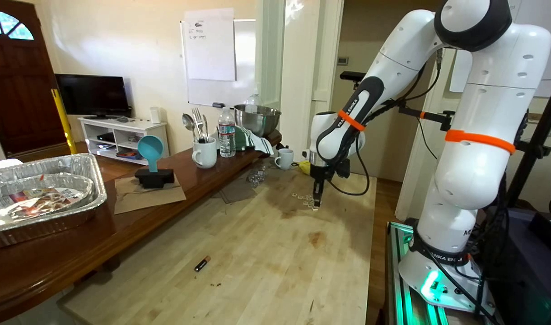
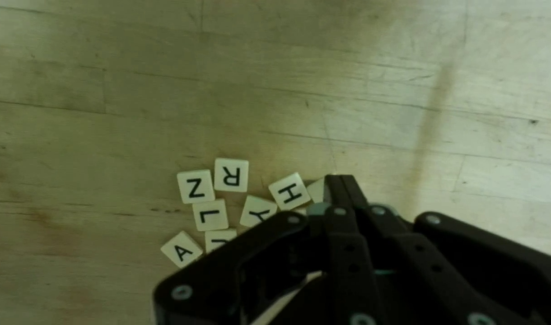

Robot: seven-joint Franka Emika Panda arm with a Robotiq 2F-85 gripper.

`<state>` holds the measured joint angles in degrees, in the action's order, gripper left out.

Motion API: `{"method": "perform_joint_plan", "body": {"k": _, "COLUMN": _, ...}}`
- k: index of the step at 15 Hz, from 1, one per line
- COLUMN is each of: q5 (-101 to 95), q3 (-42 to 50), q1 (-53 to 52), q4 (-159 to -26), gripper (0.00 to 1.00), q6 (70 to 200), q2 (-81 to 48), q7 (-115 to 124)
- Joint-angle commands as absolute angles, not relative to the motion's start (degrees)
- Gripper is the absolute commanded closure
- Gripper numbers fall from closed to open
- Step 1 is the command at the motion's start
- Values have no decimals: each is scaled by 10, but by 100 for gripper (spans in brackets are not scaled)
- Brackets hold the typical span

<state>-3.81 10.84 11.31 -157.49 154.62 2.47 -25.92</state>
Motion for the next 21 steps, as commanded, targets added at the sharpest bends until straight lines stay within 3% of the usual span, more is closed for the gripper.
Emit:
{"method": "perform_joint_plan", "body": {"k": 1, "q5": 11, "q3": 116, "q1": 105, "q4": -1572, "gripper": 100, "q6": 1586, "q2": -3, "q7": -338}}
{"method": "perform_joint_plan", "body": {"k": 10, "q5": 72, "q3": 102, "q1": 109, "q4": -1569, "gripper": 100, "q6": 1591, "q2": -27, "q7": -428}}
{"method": "perform_joint_plan", "body": {"k": 21, "q5": 104, "q3": 77, "q1": 91, "q4": -1568, "gripper": 100, "q6": 1592, "q2": -42, "q7": -345}}
